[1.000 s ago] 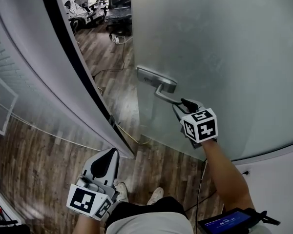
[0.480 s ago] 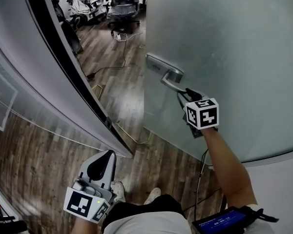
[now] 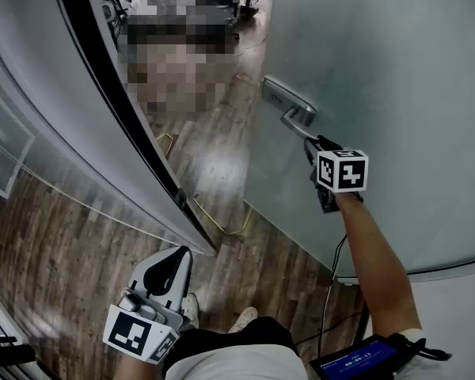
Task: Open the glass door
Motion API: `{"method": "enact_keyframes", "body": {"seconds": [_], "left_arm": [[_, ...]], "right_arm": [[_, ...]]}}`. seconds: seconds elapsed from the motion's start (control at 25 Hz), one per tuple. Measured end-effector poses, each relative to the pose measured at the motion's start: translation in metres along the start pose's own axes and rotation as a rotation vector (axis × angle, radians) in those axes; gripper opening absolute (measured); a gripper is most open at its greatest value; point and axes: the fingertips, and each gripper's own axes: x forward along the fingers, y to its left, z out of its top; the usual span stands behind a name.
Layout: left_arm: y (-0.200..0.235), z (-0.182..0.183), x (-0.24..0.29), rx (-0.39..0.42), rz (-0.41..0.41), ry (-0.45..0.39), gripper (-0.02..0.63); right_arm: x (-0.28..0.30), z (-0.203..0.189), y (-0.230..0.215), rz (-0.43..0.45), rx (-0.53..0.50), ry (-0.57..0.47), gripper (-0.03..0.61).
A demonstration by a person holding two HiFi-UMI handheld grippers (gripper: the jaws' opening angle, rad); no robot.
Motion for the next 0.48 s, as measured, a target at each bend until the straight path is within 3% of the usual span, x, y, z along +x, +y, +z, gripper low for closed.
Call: {"method": "enact_keyframes", "body": {"seconds": [0.48], "left_arm": [[0.010, -0.005, -0.022, -0.007, 0.040, -0.001, -0.002]], "right_arm": [[0.004, 0.006, -0.004, -0.035, -0.005, -0.028, 0.143]]}}
